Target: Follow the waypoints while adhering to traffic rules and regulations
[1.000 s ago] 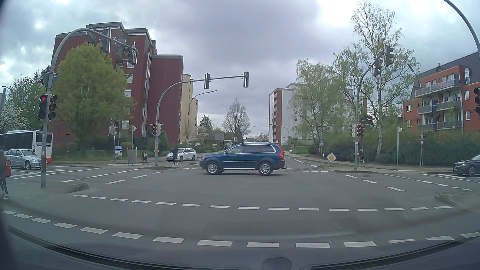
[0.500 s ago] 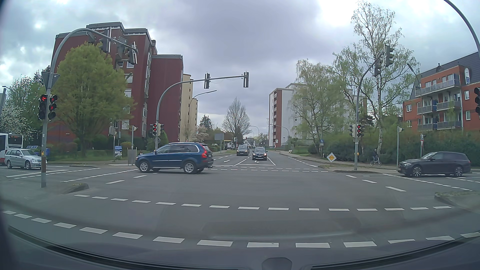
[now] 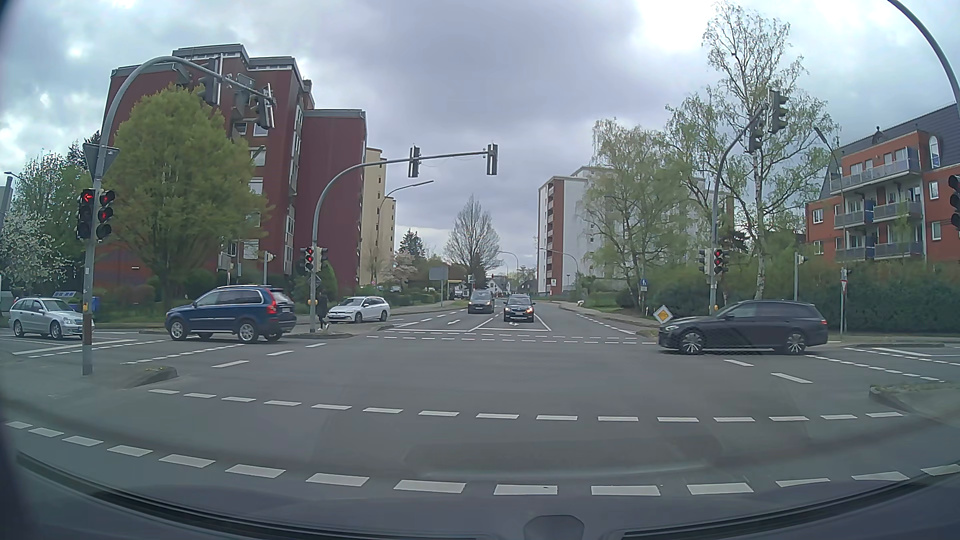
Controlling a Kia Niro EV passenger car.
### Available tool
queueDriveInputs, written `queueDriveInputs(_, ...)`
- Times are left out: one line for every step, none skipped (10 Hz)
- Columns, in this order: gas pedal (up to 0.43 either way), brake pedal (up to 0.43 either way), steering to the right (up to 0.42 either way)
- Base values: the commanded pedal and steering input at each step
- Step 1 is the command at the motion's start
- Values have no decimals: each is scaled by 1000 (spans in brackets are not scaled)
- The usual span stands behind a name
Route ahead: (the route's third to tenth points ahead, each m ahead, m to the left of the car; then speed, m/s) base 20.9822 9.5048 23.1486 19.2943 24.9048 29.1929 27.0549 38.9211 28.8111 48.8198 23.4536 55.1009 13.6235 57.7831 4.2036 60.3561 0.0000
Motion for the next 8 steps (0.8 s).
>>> queueDriveInputs(0, 293, -10)
queueDriveInputs(0, 293, -10)
queueDriveInputs(0, 293, -10)
queueDriveInputs(0, 293, -10)
queueDriveInputs(0, 293, -10)
queueDriveInputs(0, 293, -10)
queueDriveInputs(0, 293, -10)
queueDriveInputs(0, 293, -10)
